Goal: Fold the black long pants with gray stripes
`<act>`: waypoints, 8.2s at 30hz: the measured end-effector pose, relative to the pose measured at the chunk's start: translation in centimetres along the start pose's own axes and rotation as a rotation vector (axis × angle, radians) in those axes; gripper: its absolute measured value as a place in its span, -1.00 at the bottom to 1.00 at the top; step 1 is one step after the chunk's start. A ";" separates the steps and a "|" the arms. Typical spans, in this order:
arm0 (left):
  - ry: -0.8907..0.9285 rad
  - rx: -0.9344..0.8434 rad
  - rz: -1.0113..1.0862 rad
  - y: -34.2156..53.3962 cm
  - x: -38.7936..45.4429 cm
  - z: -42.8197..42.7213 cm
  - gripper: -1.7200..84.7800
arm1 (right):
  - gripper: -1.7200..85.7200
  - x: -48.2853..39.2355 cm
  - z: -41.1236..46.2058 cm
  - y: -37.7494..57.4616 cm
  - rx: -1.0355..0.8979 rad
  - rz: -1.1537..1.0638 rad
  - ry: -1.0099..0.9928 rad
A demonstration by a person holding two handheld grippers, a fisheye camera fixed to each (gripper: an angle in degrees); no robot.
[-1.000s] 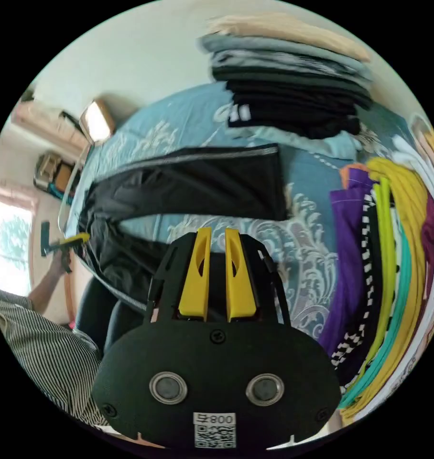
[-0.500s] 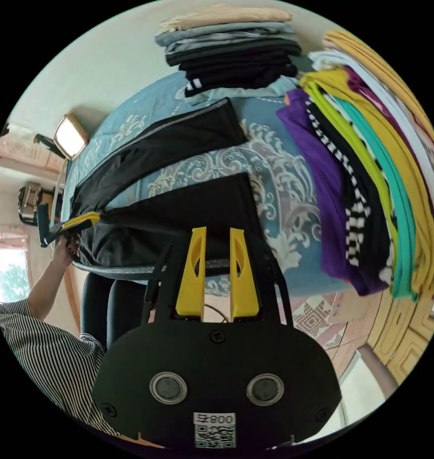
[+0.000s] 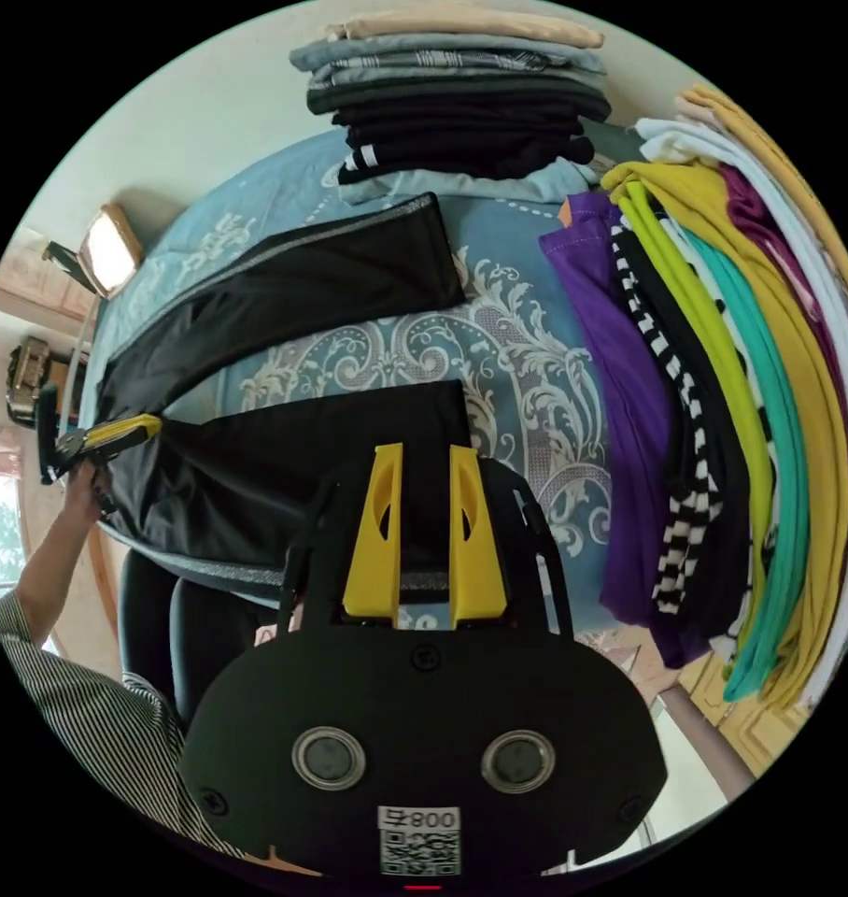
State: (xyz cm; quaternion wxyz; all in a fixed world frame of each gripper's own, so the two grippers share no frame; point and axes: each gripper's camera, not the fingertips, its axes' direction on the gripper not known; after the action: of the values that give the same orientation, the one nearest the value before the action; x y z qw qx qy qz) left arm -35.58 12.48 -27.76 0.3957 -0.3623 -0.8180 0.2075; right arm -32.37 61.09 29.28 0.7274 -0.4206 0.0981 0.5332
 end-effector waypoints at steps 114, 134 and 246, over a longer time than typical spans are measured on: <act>-0.085 0.374 -0.769 53.1 -55.9 -44.3 -0.78 | -0.90 -65.9 29.4 -17.2 0.054 -0.698 -0.203; -0.108 0.546 -0.814 50.7 -60.4 -46.9 -0.82 | -0.79 -80.1 40.3 -29.6 0.026 -0.799 -0.137; -0.387 0.107 -0.285 9.9 -45.3 -56.2 -0.93 | -0.94 -91.0 24.9 -23.9 0.116 -0.955 -0.071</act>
State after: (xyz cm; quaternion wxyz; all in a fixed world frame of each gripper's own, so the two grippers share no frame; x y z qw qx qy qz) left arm 32.71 -12.42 -22.71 0.2753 -0.1753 -0.9092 0.2585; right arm -56.96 13.98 110.79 0.9160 -0.3591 -0.1013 0.1473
